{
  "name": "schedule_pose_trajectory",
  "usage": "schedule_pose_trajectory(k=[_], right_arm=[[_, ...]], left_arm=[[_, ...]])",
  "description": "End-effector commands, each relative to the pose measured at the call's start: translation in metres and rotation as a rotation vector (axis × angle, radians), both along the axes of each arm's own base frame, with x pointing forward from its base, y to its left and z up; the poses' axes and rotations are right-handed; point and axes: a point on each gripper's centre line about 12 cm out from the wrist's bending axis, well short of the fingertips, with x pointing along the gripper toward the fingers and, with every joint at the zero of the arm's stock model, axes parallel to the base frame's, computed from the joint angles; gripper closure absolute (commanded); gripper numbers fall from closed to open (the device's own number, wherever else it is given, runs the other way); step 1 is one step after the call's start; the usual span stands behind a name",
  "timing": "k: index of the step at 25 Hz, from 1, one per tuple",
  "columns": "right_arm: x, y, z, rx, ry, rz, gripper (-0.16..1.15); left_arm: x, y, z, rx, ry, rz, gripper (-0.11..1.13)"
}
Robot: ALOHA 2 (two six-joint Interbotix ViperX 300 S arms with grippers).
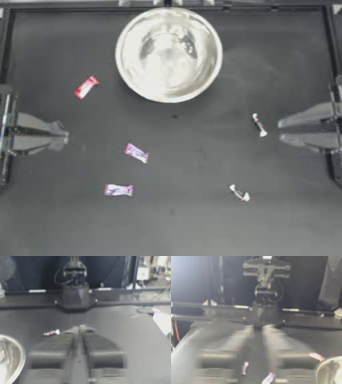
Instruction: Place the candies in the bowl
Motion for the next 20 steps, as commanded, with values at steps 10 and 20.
schedule_pose_trajectory(k=[10,20], right_arm=[[0.002,0.000,0.007,0.011,-0.021,-0.001,-0.01],[0.002,-0.001,0.006,0.027,-0.017,-0.004,-0.01]], left_arm=[[-0.004,0.052,0.004,-0.199,0.209,0.270,0.00],[-0.020,0.109,-0.002,-0.338,0.450,0.549,0.00]])
